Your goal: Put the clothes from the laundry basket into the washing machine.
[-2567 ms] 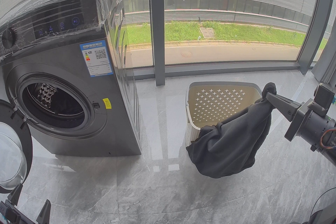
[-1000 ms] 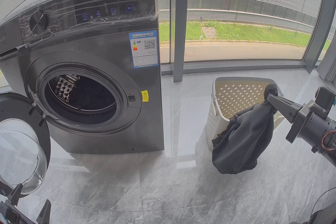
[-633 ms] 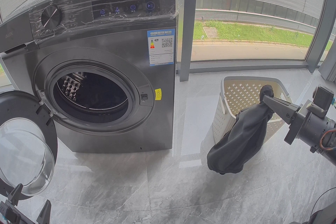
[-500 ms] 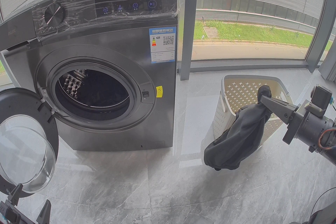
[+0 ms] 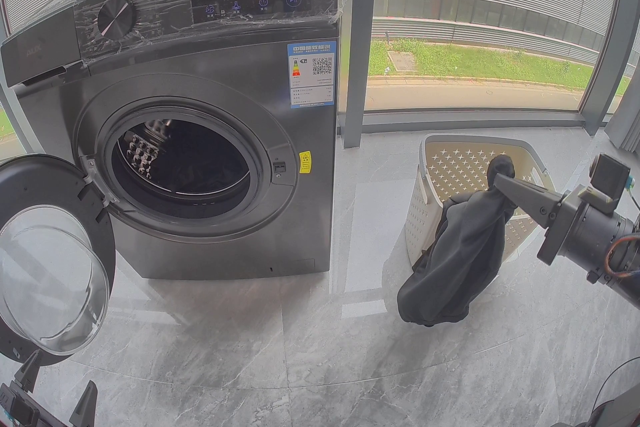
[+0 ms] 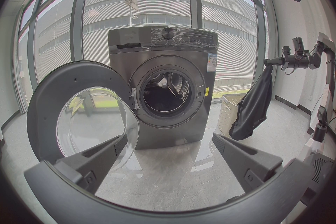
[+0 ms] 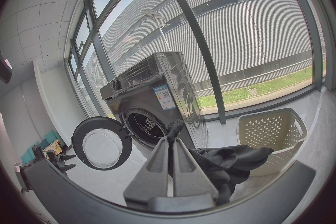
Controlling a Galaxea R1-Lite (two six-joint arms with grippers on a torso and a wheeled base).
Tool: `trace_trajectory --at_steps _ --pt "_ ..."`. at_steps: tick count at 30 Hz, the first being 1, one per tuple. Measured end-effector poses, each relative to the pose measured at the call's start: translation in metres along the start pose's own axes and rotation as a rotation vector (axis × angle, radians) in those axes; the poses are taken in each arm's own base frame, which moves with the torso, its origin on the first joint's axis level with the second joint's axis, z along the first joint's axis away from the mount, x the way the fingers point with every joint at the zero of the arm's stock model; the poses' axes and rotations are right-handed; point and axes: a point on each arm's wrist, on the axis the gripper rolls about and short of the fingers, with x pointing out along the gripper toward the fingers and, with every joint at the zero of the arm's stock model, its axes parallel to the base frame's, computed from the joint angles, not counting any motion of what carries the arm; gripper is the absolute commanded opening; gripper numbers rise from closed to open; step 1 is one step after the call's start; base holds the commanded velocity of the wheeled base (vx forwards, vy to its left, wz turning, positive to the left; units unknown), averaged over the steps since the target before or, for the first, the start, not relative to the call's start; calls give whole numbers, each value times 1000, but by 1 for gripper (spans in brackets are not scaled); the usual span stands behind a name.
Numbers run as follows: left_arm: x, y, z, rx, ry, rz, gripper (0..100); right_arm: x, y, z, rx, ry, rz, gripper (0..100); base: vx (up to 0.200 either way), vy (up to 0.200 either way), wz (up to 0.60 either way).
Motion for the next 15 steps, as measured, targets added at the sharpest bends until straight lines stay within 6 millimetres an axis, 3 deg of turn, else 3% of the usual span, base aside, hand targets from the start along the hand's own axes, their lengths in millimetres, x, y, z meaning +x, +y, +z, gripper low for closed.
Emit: trace_trajectory --at_steps 3,11,15 --pt "0 0 0 0 0 -1 100 -1 0 -7 0 29 5 0 0 0 0" --pt "0 0 0 -1 0 0 100 3 -6 0 6 16 4 0 0 200 0" --pt "0 0 0 -1 0 0 100 6 -8 2 8 16 19 0 0 0 0"
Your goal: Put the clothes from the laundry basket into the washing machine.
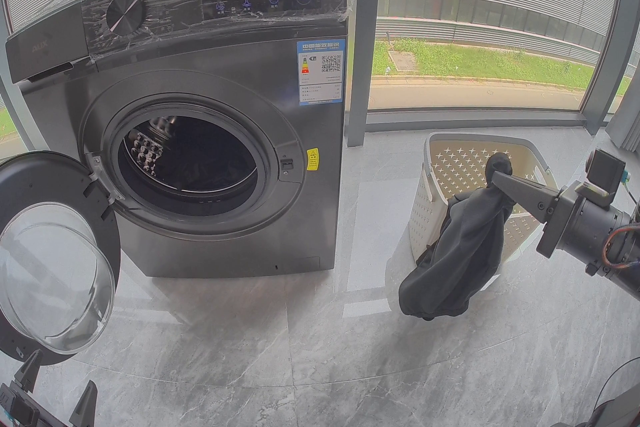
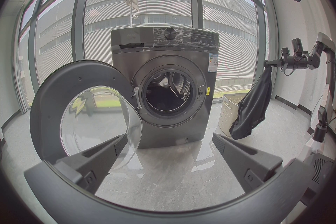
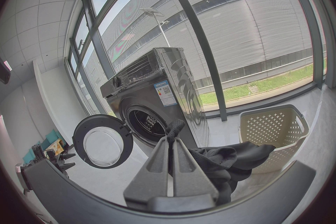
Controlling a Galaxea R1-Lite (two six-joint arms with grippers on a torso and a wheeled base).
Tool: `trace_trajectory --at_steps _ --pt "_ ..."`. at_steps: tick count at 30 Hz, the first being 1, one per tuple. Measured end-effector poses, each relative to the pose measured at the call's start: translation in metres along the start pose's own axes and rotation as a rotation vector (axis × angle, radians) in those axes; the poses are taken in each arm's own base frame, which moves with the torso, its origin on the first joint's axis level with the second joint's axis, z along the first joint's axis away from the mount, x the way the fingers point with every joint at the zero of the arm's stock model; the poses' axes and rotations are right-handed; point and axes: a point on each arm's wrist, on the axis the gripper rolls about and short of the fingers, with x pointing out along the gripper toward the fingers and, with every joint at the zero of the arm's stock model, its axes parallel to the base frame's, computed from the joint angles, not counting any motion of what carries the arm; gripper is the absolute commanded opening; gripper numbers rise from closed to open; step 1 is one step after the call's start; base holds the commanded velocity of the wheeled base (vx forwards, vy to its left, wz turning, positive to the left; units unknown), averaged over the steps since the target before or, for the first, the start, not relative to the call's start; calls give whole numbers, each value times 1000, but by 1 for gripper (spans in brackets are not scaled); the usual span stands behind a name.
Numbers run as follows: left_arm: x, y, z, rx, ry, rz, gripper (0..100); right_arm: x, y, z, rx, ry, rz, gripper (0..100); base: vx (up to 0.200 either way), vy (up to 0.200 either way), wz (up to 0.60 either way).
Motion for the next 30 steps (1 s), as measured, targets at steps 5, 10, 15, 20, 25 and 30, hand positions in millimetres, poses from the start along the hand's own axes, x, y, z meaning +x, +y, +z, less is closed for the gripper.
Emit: trace_trajectory --at_steps 5,10,15,20,25,30 --pt "0 0 0 0 -1 0 100 2 -1 -2 1 16 17 0 0 0 0" --pt "0 0 0 0 -2 2 100 4 -3 -2 12 17 9 0 0 0 0" --pt "0 0 0 4 -2 3 100 5 -8 0 25 12 -12 0 0 0 0" --pt "0 0 0 6 0 4 100 5 -10 0 26 14 -14 0 0 0 120" --pt "0 0 0 6 0 3 100 7 -12 -3 29 24 -19 0 0 0 600" --pt "0 0 0 6 0 5 100 8 -12 -4 31 32 -18 0 0 0 0"
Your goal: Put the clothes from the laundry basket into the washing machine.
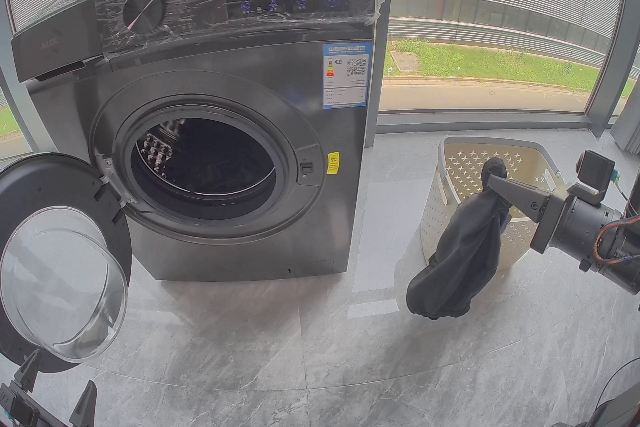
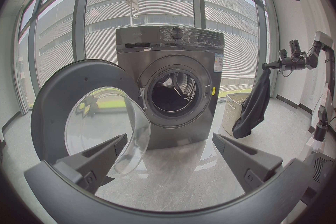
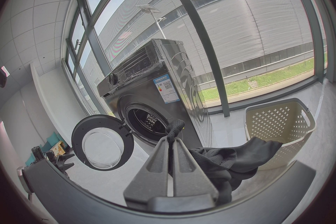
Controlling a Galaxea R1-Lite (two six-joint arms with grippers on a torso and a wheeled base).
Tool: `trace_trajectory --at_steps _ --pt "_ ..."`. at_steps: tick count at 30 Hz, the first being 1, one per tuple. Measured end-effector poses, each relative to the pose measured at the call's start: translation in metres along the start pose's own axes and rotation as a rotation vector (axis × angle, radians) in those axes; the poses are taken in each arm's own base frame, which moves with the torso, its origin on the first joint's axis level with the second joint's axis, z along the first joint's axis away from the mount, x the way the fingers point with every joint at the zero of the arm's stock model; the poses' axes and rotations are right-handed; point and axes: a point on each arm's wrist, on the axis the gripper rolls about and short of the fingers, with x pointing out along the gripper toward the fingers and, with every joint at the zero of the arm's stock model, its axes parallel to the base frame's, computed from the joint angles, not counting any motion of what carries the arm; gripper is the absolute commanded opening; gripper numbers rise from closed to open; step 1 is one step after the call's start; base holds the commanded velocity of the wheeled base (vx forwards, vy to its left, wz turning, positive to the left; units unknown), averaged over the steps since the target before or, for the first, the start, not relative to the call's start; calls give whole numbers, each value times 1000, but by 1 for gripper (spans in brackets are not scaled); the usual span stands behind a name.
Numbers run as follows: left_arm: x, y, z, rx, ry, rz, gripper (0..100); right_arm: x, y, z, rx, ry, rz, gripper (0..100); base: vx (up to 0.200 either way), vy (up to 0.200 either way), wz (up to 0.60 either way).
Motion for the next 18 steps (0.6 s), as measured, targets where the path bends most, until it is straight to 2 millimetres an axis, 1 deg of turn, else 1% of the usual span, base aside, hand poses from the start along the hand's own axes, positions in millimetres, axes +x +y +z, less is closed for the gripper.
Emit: trace_trajectory --at_steps 8,18 --pt "0 0 0 -1 0 0 100 1 1 -3 -1 14 9 0 0 0 0" --pt "0 0 0 -4 -1 -3 100 1 3 -3 -8 13 15 0 0 200 0"
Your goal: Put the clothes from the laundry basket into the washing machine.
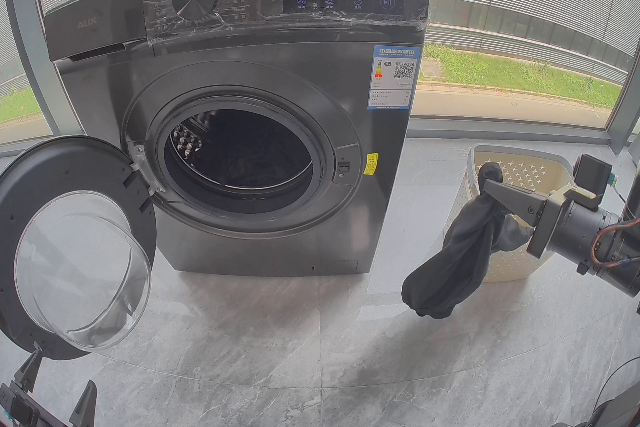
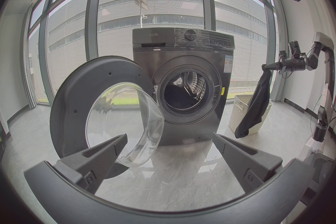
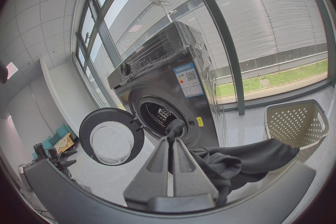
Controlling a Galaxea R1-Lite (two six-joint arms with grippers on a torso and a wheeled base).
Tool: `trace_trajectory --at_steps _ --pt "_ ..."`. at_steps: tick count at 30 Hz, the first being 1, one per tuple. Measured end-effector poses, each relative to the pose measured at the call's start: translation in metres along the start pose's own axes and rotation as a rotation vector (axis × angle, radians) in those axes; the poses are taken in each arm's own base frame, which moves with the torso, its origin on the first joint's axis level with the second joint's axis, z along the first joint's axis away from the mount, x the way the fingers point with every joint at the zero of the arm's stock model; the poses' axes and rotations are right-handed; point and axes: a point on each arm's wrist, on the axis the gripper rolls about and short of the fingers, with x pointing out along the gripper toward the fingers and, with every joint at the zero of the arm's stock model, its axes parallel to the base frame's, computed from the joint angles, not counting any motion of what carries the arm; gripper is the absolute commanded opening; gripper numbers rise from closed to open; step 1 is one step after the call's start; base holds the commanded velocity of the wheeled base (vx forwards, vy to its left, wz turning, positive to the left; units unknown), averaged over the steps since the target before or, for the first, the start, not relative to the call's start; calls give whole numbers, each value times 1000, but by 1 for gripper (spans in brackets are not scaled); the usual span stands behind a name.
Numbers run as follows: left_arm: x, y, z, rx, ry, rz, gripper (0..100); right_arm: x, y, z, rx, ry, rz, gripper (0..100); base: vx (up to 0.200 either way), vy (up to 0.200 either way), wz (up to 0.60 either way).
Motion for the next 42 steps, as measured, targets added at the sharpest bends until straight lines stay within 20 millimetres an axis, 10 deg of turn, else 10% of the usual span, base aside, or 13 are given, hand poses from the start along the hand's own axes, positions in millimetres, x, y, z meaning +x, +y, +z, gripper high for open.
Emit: trace_trajectory --at_steps 12,42 --pt "0 0 0 5 0 1 100 -1 3 -5 -8 15 11 0 0 200 0" --pt "0 0 0 23 1 5 100 -2 46 7 -33 -118 254 0 0 0 0"
